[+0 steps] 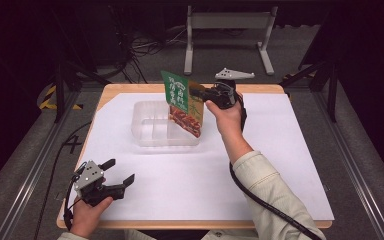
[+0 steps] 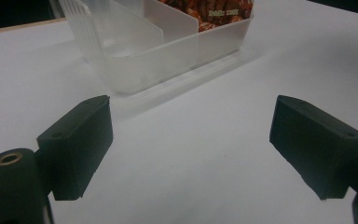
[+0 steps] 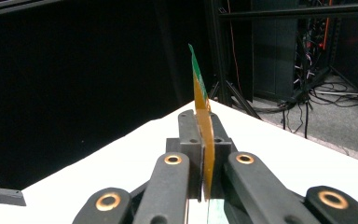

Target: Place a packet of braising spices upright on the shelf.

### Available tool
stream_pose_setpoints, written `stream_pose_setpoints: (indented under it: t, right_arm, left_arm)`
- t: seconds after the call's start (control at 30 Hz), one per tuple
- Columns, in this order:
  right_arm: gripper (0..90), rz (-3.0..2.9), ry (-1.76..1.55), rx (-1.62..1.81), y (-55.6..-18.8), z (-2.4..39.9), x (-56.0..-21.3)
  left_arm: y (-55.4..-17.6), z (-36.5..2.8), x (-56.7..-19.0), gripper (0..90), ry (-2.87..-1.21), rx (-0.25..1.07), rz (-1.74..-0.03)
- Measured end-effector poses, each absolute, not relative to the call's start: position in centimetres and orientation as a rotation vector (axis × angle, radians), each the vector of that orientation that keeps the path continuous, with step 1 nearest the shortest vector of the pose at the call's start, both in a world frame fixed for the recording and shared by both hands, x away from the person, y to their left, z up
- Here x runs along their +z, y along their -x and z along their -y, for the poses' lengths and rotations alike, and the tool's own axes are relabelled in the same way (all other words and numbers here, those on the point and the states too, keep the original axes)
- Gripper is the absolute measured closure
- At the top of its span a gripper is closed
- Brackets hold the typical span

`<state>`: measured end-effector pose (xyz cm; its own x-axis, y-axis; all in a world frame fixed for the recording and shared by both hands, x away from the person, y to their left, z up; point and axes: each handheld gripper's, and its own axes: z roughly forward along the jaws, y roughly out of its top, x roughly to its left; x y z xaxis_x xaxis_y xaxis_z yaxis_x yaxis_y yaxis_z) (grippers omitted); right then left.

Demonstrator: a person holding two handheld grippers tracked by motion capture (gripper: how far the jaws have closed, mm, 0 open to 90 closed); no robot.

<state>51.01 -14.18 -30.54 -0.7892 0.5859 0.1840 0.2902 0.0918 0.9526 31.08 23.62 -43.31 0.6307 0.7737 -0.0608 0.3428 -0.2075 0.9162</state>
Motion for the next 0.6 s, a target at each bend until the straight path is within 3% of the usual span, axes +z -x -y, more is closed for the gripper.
stream_pose_setpoints:
  t: [0.23, 0.6]
  right_arm:
    - [83.1, -2.115, -0.919, 1.743, -51.08, 14.80, -30.99]
    - [56.8, -2.105, -0.944, 1.764, -50.98, 14.52, -30.75]
  left_arm:
    - [-31.12, -23.56, -43.31, 14.0, -1.805, 0.516, -0.899]
    - [-31.13, -23.56, -43.32, 14.0, -1.807, 0.512, -0.898]
